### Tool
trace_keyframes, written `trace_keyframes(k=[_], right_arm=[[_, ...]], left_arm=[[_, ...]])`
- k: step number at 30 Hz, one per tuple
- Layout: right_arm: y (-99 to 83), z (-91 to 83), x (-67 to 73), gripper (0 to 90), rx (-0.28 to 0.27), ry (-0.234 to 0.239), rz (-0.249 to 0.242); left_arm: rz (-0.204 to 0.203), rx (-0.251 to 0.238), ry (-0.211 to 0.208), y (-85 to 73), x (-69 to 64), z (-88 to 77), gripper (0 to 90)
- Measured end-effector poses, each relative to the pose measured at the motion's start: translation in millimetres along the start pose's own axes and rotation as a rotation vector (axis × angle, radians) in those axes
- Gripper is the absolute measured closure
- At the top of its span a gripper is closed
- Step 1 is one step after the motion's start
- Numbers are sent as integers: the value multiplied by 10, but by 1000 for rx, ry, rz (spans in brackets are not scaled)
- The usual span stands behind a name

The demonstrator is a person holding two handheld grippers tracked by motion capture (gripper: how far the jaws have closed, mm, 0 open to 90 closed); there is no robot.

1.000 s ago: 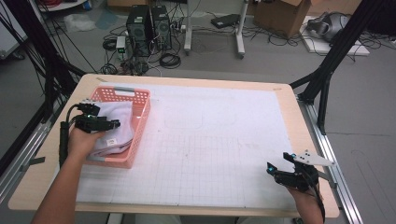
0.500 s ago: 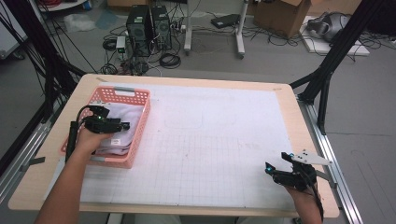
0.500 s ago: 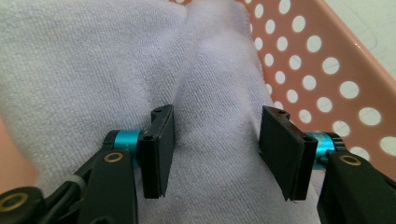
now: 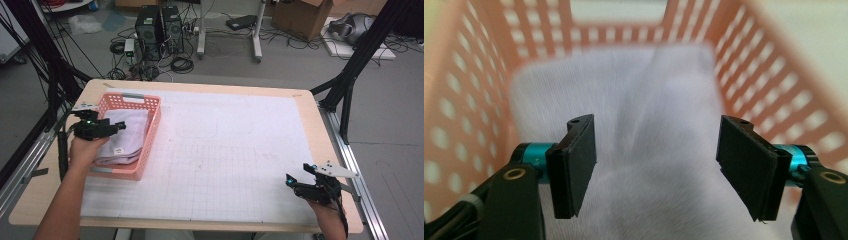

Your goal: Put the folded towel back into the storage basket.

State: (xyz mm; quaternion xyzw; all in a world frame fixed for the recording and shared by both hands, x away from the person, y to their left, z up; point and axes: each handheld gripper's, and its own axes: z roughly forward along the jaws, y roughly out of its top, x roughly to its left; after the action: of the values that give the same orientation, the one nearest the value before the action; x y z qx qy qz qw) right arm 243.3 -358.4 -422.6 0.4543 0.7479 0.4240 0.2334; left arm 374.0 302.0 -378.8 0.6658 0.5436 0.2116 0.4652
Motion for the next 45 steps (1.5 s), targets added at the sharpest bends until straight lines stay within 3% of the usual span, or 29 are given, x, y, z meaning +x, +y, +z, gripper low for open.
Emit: trace_keyframes(k=[5, 11, 18, 22, 25, 29, 32, 39, 42, 45], right_arm=[[15, 3, 12, 206, -4, 1, -6], [26, 11, 26, 206, -7, 4, -15], [31, -20, 29, 205, -17, 14, -11], [34, -10, 23, 204, -23, 22, -19], [37, -6, 24, 204, -20, 29, -17], [38, -6, 24, 203, -23, 31, -17], [57, 1, 29, 197, -28, 32, -20], [97, 46, 82, 195, -32, 45, -34], [97, 33, 102, 194, -35, 46, -42], [94, 6, 113, 193, -38, 41, -39]], left_arm=[[1, -199, -77, 27, -98, -260, 219], [36, -304, -178, -9, -314, -393, 184], [121, -325, -249, -72, -728, -400, 189], [140, -339, -301, -101, -968, -389, 190], [185, -332, -338, -143, -1202, -361, 191], [209, -324, -387, -232, -1453, -302, 193], [243, -299, -398, -325, -1603, -211, 196], [246, -288, -435, -455, -1809, -105, 198], [277, -264, -451, -535, -1900, -69, 201], [283, -252, -461, -629, -1950, -45, 206]])
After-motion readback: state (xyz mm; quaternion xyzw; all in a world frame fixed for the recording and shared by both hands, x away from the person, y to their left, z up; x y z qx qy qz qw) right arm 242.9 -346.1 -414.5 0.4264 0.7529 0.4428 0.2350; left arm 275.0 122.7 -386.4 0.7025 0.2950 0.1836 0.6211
